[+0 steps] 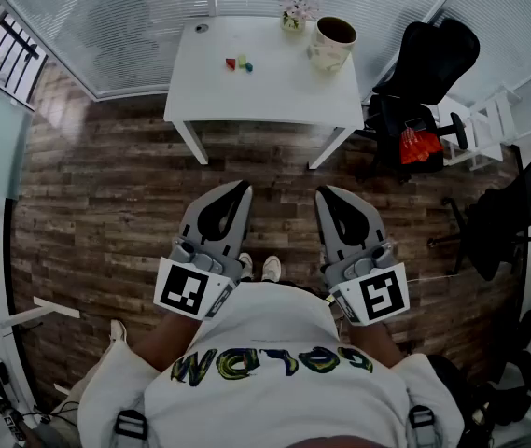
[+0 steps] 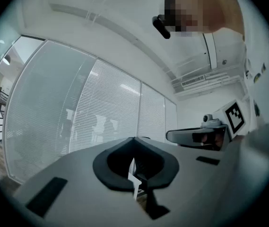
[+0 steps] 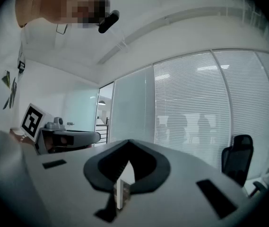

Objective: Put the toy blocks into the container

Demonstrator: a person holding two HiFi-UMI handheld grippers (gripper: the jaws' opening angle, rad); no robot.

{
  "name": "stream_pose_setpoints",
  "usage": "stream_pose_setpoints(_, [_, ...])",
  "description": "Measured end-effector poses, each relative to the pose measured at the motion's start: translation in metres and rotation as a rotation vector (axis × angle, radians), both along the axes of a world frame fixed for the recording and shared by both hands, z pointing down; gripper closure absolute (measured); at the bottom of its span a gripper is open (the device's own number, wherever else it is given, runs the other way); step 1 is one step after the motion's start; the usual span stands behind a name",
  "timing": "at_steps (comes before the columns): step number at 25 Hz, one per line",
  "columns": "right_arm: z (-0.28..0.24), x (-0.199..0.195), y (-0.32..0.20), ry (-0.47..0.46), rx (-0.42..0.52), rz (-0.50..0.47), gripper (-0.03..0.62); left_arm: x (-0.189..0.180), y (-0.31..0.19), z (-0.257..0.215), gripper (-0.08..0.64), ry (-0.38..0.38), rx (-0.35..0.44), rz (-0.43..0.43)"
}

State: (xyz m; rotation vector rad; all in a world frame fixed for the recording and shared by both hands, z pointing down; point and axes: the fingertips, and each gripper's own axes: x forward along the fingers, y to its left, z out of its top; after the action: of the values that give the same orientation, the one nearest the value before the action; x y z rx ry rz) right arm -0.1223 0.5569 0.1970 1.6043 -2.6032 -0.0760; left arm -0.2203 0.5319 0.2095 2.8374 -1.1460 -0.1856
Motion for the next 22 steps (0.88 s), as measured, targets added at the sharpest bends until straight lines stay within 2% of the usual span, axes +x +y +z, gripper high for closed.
stream_pose_setpoints(14, [0.004, -0.04, -0.005, -0.006, 0.012, 0.032, 0.583, -0.042, -0.006, 0.005, 0.552, 0.024, -0.014, 0.001])
stream_pose_setpoints(22, [0.012, -0.039, -0.027, -0.027, -0.002, 0.022, 0.583, -0.04, -0.028, 0.012, 0.552, 0.017, -0.034, -0.013])
